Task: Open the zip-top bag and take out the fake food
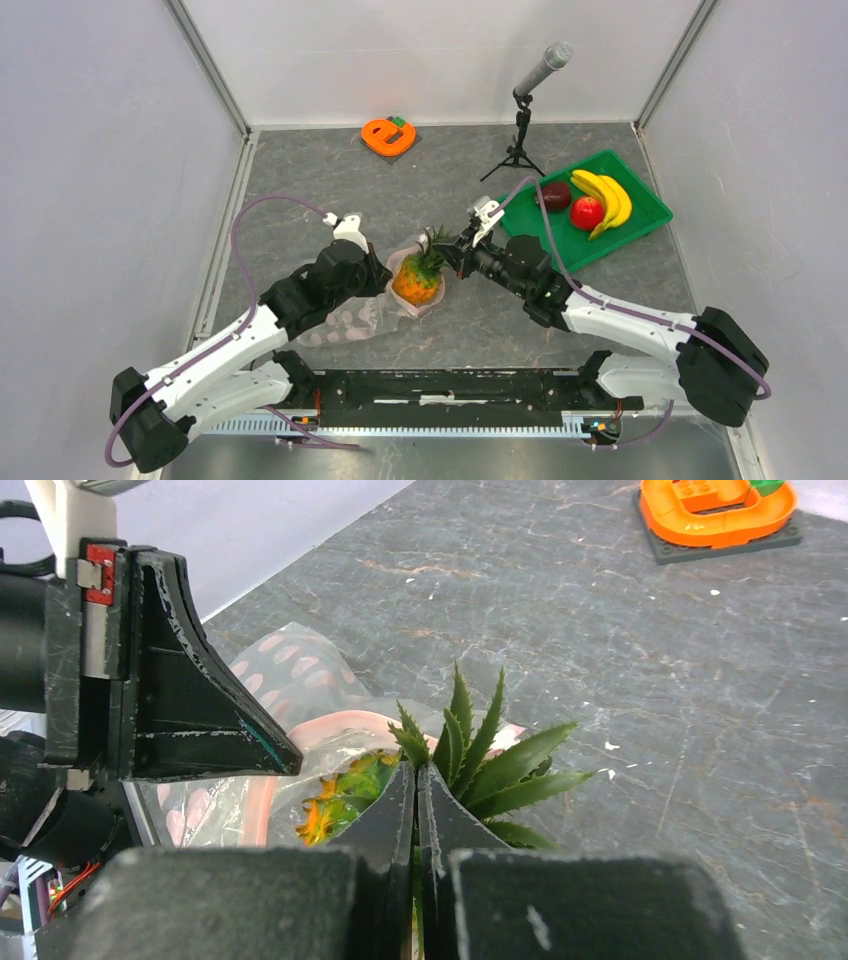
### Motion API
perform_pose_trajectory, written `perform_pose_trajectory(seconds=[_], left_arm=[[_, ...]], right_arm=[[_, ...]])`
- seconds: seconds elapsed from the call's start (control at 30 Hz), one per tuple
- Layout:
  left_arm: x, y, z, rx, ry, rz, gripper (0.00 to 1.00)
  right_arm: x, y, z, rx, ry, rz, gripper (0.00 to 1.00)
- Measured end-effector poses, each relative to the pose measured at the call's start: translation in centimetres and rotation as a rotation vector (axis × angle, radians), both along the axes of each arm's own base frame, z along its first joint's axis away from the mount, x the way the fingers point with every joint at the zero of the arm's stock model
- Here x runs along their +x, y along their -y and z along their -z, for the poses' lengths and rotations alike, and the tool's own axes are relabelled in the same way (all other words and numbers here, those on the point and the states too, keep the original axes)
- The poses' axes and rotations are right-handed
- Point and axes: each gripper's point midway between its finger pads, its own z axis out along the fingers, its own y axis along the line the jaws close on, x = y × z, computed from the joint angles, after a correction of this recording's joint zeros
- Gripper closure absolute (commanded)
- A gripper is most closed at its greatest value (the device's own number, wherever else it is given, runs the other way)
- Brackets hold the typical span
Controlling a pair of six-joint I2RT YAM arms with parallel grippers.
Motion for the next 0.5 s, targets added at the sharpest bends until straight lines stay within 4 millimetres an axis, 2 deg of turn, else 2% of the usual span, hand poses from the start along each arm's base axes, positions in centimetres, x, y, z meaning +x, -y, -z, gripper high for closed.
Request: perform_pose_trajectory(seconds=[0.13, 0.33, 0.43, 0.5], left_arm=[[0.6, -1.0, 0.2, 0.017, 0.001, -0.043, 0.98], [1.0, -2.1, 1.0, 0.044, -0.021, -0.078, 0.98], [1.0, -2.5, 1.2, 0.058, -0.025, -0.082, 0.98], [0.9, -2.8, 1.3, 0.071, -0.024, -0.080, 0.98]], right_arm=[[0.3, 1.0, -1.6, -0.001, 0.005, -0.003, 1.00], [-0.3, 1.0, -3.7, 0.012, 0.006, -0.075, 1.00], [-0.1, 2.1, -4.0, 0.000, -0.008, -0.071, 1.00], [0.9, 3.6, -4.0, -0.018, -0.016, -0.031, 1.00]])
